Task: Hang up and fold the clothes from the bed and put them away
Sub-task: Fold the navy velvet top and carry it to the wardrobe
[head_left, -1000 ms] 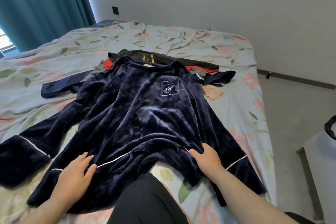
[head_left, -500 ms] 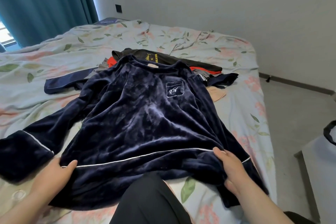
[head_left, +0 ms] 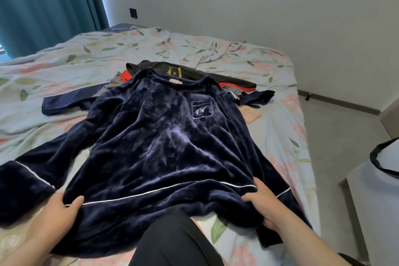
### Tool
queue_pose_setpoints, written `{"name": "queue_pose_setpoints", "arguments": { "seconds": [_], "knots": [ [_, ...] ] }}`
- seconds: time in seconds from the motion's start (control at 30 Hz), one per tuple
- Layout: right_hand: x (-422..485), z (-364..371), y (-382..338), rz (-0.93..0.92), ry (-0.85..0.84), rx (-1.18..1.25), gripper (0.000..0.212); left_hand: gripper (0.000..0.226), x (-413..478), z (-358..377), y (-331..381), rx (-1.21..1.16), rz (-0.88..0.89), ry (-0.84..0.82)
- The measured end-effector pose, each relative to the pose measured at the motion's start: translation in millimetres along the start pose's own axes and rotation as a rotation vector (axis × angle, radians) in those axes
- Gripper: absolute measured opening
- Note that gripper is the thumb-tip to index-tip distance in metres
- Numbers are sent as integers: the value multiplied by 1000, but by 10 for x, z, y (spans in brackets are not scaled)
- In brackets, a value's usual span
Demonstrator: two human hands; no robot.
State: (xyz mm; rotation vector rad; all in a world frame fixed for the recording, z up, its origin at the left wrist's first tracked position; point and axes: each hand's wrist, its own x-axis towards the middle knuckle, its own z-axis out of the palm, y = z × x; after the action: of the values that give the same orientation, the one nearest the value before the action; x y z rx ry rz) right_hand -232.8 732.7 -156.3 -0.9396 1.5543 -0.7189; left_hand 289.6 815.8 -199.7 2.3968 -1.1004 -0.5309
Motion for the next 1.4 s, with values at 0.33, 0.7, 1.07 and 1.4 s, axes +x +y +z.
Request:
{"name": "queue_pose_setpoints", "arguments": {
  "seconds": [0.33, 0.7, 1.07, 1.4],
  "knots": [
    [-173, -307, -57, -186, -32, -473, 10, 45, -164, 34, 437, 399, -32, 142],
    [310, -1014, 52, -82, 205, -661, 19, 57, -798, 1290, 2945, 22, 662, -410],
    [962, -1790, -123, 88, 102, 331, 17, 48, -319, 2401, 4512, 267, 641, -353],
    [847, -1181, -697, 9, -630, 199, 56, 63, -356, 2558, 5327, -151, 42, -731]
  ]
}}
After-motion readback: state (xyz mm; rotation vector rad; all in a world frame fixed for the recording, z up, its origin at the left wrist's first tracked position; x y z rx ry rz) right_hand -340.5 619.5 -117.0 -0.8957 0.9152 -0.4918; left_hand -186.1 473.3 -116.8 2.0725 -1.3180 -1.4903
